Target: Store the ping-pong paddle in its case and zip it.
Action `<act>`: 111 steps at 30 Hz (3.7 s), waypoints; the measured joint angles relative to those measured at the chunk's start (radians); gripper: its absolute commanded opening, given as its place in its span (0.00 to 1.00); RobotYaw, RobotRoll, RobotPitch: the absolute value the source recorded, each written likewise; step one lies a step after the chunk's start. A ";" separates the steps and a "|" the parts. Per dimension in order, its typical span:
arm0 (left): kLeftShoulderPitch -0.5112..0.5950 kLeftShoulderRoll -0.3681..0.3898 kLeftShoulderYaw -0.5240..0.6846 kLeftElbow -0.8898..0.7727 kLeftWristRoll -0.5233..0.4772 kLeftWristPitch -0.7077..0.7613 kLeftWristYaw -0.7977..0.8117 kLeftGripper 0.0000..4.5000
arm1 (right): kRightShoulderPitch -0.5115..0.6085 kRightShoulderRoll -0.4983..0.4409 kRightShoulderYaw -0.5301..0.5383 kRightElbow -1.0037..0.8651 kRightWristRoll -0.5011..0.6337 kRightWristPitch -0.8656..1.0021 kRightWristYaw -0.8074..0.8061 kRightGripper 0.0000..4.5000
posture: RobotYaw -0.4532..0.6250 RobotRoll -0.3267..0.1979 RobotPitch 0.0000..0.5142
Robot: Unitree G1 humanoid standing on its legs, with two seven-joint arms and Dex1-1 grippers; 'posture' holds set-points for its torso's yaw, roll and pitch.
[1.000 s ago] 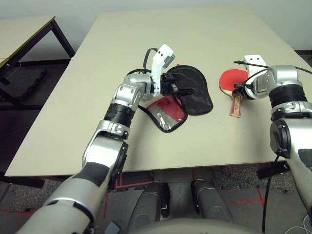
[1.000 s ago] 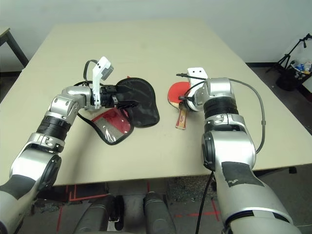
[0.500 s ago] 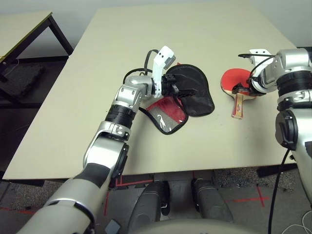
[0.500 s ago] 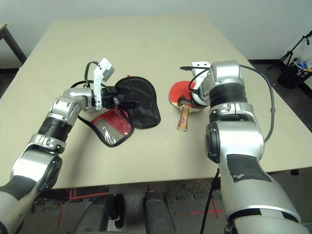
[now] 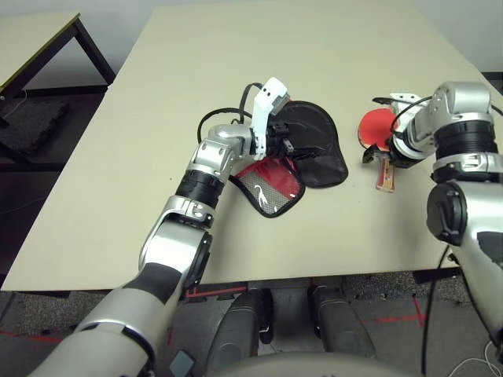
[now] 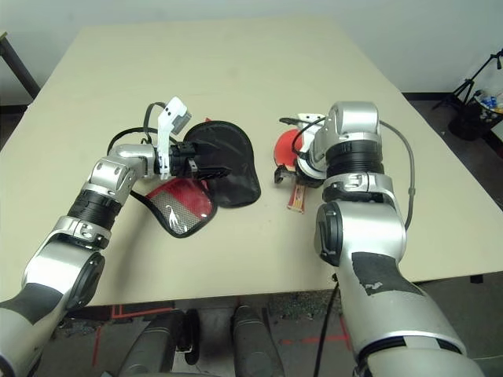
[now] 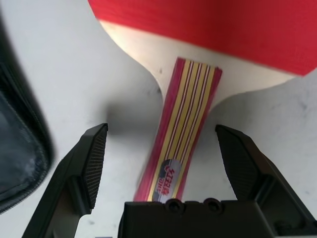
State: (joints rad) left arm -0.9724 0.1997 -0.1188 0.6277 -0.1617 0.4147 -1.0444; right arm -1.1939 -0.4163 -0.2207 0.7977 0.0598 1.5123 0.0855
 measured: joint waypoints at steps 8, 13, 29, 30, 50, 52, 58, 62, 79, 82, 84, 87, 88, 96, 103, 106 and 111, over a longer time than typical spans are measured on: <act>0.000 0.007 0.000 -0.001 -0.002 0.002 0.000 1.00 | 0.021 0.002 -0.035 0.003 0.000 -0.064 -0.042 0.81 | 0.30 0.62 0.34; 0.000 0.012 0.000 -0.016 -0.003 0.011 0.001 1.00 | 0.020 0.001 -0.031 0.020 -0.002 -0.093 -0.055 0.47 | 0.30 0.62 0.33; 0.001 0.070 -0.025 -0.137 0.047 0.003 0.086 1.00 | -0.081 0.013 0.103 0.088 -0.001 -0.168 0.049 0.26 | 0.32 0.62 0.28; -0.002 0.083 -0.025 -0.170 0.048 0.019 0.096 1.00 | -0.089 0.019 0.126 0.072 0.003 -0.166 0.073 0.26 | 0.32 0.62 0.28; 0.093 0.387 0.025 -0.585 -0.007 0.347 0.128 1.00 | -0.065 0.230 0.206 -0.188 0.083 -0.027 0.155 0.26 | 0.47 0.62 0.24; 0.105 0.396 0.033 -0.591 -0.013 0.350 0.137 1.00 | -0.050 0.234 0.201 -0.169 0.080 -0.039 0.142 0.26 | 0.47 0.62 0.23; 0.129 0.407 0.036 -0.605 -0.041 0.360 0.151 1.00 | -0.036 0.231 0.165 -0.164 0.079 -0.037 0.110 0.26 | 0.45 0.62 0.23; 0.127 0.405 0.036 -0.597 -0.043 0.355 0.164 1.00 | 0.005 0.221 0.146 -0.182 0.078 -0.030 0.085 0.26 | 0.44 0.62 0.23; 0.111 0.386 0.036 -0.577 -0.053 0.339 0.172 1.00 | -0.008 0.277 0.063 -0.068 0.078 -0.155 -0.019 0.26 | 0.46 0.62 0.25; 0.111 0.386 0.036 -0.581 -0.066 0.345 0.179 1.00 | -0.016 0.280 0.063 -0.031 0.078 -0.193 -0.022 0.26 | 0.48 0.62 0.24; 0.112 0.387 0.036 -0.587 -0.070 0.349 0.182 1.00 | -0.023 0.281 0.063 -0.006 0.078 -0.215 -0.024 0.26 | 0.48 0.62 0.24; 0.112 0.388 0.036 -0.590 -0.074 0.352 0.187 1.00 | -0.033 0.281 0.061 0.023 0.079 -0.243 -0.030 0.26 | 0.47 0.62 0.23; 0.112 0.389 0.036 -0.590 -0.075 0.354 0.189 1.00 | -0.036 0.281 0.056 0.032 0.079 -0.249 -0.032 0.26 | 0.47 0.62 0.23; 0.105 0.385 0.039 -0.585 -0.085 0.354 0.205 1.00 | -0.042 0.273 0.014 0.021 0.101 -0.278 -0.035 0.81 | 0.46 0.62 0.20; 0.012 0.367 0.119 -0.465 -0.102 0.312 0.270 1.00 | 0.032 0.190 0.023 -0.328 0.217 -0.261 0.159 0.99 | 0.45 0.62 0.17; -0.038 0.376 0.177 -0.359 -0.088 0.232 0.321 1.00 | 0.090 0.102 0.056 -0.440 0.244 -0.424 0.315 0.99 | 0.45 0.62 0.16; -0.054 0.433 0.224 -0.174 -0.066 0.093 0.339 1.00 | 0.225 -0.071 0.131 -0.530 0.243 -0.763 0.591 0.99 | 0.45 0.62 0.16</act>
State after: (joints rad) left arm -1.0262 0.6322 0.1052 0.4542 -0.2282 0.5074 -0.7056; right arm -0.9691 -0.4870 -0.0896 0.2677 0.3028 0.7495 0.6767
